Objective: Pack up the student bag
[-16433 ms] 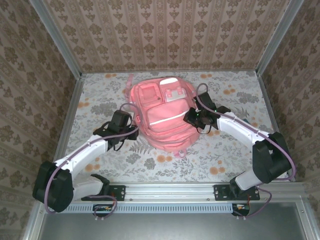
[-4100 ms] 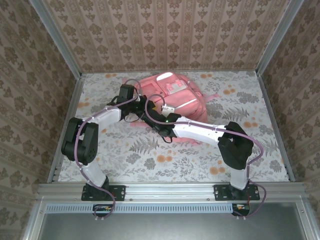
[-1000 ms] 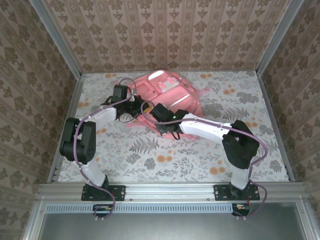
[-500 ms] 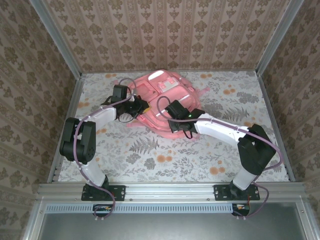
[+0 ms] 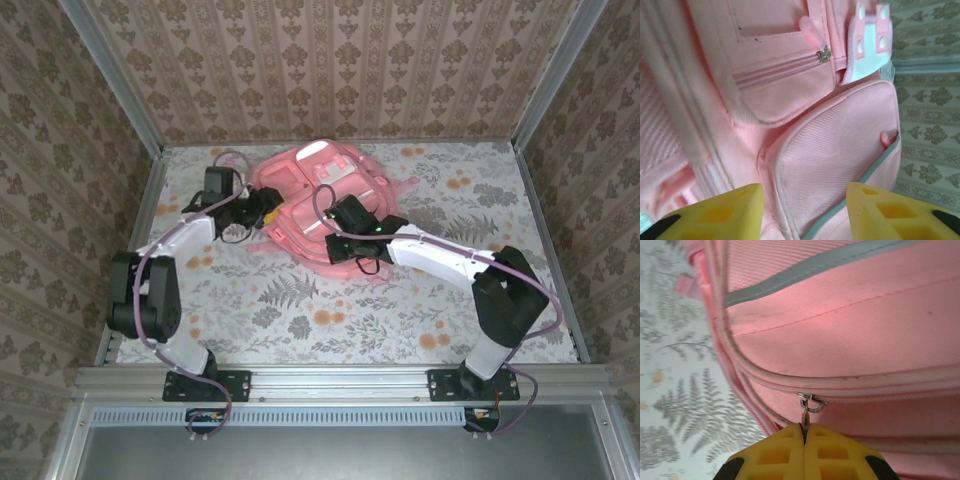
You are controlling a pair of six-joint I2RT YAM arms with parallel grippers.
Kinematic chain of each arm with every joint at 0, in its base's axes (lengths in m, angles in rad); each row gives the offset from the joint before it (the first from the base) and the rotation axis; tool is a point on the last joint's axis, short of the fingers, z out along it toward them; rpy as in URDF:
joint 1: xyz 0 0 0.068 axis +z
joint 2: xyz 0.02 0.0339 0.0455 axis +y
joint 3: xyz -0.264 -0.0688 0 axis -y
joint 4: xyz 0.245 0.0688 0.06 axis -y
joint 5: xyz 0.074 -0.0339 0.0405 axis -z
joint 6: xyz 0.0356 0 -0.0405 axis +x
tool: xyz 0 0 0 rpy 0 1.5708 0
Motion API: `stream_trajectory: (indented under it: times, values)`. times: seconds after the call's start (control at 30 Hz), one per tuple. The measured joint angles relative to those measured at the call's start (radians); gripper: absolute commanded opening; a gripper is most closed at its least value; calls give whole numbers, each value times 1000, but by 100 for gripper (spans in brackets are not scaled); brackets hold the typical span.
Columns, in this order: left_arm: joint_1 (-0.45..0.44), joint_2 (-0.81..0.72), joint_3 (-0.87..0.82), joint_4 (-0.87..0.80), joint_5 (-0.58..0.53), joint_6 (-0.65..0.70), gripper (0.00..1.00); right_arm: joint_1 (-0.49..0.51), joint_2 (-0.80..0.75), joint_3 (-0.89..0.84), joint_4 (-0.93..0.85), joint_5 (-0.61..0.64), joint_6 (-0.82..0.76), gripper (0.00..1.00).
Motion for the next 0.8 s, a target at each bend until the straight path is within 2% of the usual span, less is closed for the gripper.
stream_trajectory:
  times: [0.23,0.47,0.57,0.8]
  values:
    - [23,-177,-193,-2,-36,-35,54,72,141,142,78,-128,42,0]
    - [27,-262,-331,32,-53,-140,54,103,208,224,101,-191,66,0]
    - [27,-268,-351,64,-53,-180,49,105,211,225,101,-196,70,0]
    - [27,-246,-356,128,-49,-233,29,105,212,225,100,-198,76,0]
